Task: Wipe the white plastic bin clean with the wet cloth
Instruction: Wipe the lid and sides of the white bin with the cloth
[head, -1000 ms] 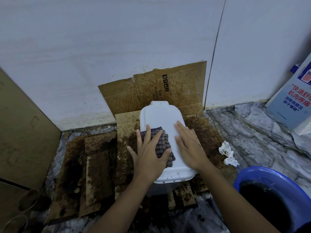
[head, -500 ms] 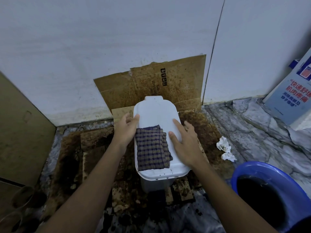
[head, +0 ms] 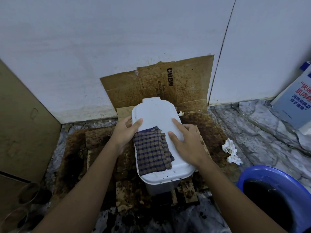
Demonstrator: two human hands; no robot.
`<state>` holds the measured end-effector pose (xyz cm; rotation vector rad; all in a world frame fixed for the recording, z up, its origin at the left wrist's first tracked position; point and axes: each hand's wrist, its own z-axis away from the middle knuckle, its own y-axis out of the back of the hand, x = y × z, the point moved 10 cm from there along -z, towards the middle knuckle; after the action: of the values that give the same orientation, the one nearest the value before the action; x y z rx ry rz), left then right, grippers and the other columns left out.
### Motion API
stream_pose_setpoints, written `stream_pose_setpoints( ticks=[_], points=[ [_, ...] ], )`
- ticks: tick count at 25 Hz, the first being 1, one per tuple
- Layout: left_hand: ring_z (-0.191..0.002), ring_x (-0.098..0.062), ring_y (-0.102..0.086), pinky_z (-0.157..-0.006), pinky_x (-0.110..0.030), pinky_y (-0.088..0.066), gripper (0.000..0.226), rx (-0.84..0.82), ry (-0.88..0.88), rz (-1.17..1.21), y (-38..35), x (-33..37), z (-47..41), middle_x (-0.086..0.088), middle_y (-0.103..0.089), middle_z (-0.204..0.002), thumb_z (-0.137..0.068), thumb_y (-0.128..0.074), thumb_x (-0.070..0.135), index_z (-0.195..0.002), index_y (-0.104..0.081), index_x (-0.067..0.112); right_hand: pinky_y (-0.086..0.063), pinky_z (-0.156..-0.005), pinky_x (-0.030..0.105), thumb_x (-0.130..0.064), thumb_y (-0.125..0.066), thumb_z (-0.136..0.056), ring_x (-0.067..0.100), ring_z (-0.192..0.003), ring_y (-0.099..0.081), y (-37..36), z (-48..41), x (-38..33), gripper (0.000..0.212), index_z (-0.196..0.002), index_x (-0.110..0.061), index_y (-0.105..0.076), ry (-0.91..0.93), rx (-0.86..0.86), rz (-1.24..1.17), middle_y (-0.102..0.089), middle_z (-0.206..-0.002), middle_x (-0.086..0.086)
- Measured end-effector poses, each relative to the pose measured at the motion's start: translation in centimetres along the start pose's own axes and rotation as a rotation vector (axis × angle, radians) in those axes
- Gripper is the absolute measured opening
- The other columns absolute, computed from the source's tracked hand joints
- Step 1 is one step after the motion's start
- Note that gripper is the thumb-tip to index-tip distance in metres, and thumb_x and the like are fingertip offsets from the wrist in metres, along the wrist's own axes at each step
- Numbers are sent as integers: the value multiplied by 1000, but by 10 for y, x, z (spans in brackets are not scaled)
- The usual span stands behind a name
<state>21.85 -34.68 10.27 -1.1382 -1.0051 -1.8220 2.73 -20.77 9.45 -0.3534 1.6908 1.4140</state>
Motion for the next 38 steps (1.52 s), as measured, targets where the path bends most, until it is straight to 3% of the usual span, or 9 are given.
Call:
stream_pose_setpoints(
  ticks=[6, 10, 15, 19, 23, 27, 31, 34, 38],
  points=[
    [-111, -19, -66, -77, -28, -61, 71, -4, -102, 36, 13, -1, 23, -1, -64, -128, -97, -64, 35, -156, -27, 43, -37, -114, 46, -57, -50, -97, 24, -134, -32, 8, 0, -14, 57, -151, -48, -34, 87, -53, -10, -32, -144, -3],
    [-131, -23, -55, -98, -47, -56, 76, 18, -150, 70, 24, 1, 40, 2, -50, -151, -84, -66, 54, -150, -27, 55, -37, -114, 46, -58, -51, -96, 25, -135, -32, 15, -8, -35, 56, -150, -51, -35, 188, -120, 16, -31, -145, -4],
    [-126, -14, -57, -82, -26, -61, 68, 94, -188, 149, 42, 5, 66, 4, -48, -152, -96, -63, 36, -153, -28, 50, -38, -115, 39, -49, -55, -98, 11, -131, -37, 22, -18, -67, 54, -149, -45, -40, 298, -238, -8, -34, -142, -8],
    [-134, -18, -52, -100, -46, -55, 74, 148, -190, 183, 53, -1, 86, 10, -40, -156, -90, -69, 43, -151, -29, 54, -33, -118, 42, -58, -54, -94, 9, -140, -29, 13, -26, -81, 52, -144, -53, -43, 354, -396, -12, -32, -148, -16],
    [-132, -16, -53, -102, -48, -53, 84, 200, -173, 201, 54, -22, 101, 14, -42, -155, -82, -72, 47, -154, -28, 47, -28, -118, 41, -53, -59, -95, 7, -145, -23, -3, -31, -86, 47, -141, -54, -48, 383, -497, -24, -31, -153, -14],
    [-135, -17, -50, -104, -50, -51, 88, 243, -144, 196, 55, -46, 109, 14, -41, -155, -74, -72, 60, -150, -28, 54, -32, -115, 37, -47, -67, -92, 6, -138, -32, -17, -41, -92, 45, -136, -50, -56, 406, -506, -9, -38, -148, -12],
    [-139, -18, -47, -107, -53, -48, 86, 281, -135, 206, 51, -61, 116, 14, -36, -158, -76, -71, 58, -147, -24, 62, -33, -116, 40, -48, -71, -89, 11, -139, -38, -32, -52, -98, 44, -132, -49, -61, 463, -526, 19, -43, -147, -9],
    [-138, -18, -48, -104, -51, -51, 87, 297, -126, 228, 51, -69, 117, 13, -36, -159, -79, -70, 51, -151, -22, 57, -31, -114, 37, -45, -71, -91, 12, -138, -39, -43, -54, -97, 44, -133, -44, -61, 475, -551, 29, -43, -148, -8],
    [-130, -16, -54, -84, -31, -61, 79, 330, -121, 288, 51, -75, 121, 8, -42, -155, -92, -67, 32, -155, -23, 49, -31, -113, 34, -47, -69, -92, 11, -137, -39, -47, -53, -100, 44, -134, -45, -60, 512, -566, 69, -44, -148, -9]
  ],
)
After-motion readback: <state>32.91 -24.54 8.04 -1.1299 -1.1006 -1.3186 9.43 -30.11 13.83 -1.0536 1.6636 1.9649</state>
